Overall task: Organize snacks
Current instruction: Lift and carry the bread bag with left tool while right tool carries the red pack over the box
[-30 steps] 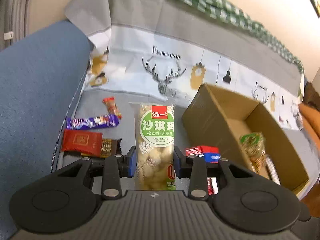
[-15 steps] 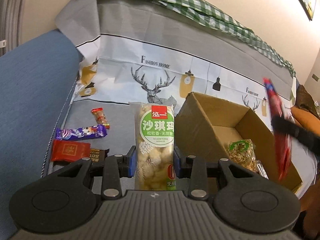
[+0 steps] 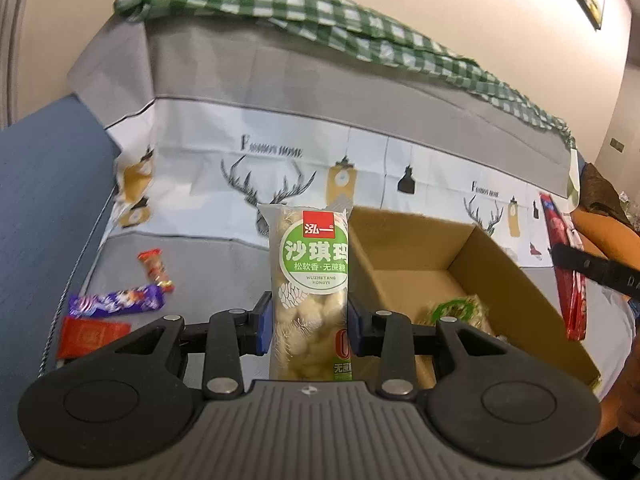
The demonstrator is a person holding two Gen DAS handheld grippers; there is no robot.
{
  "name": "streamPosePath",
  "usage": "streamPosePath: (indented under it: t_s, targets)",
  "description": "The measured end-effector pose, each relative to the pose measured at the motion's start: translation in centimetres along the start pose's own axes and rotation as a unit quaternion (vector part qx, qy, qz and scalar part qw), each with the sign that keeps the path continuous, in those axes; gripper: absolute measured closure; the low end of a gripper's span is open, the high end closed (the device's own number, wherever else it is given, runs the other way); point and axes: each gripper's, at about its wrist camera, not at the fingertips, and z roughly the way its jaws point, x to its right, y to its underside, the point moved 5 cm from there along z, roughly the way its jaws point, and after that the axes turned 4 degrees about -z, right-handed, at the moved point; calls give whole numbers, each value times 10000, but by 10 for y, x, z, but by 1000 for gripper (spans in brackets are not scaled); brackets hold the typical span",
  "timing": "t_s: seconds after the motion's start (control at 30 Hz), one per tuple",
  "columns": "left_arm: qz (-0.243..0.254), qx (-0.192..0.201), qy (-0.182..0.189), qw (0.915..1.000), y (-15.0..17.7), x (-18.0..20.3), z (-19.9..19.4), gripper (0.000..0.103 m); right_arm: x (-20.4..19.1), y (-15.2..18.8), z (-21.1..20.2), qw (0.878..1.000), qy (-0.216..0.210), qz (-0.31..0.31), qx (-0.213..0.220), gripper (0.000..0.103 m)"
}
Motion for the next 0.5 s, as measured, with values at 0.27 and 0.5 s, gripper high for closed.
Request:
streamPosePath:
  t_s: [0.27,0.5]
  targets:
    - [28,250,315,9992,-4,37,11,63,16,4,-8,9989,218,-409,72,62]
    - [371,450,683,9960,-2,79,17,63,30,8,-6,9986,345,-386,-70,62]
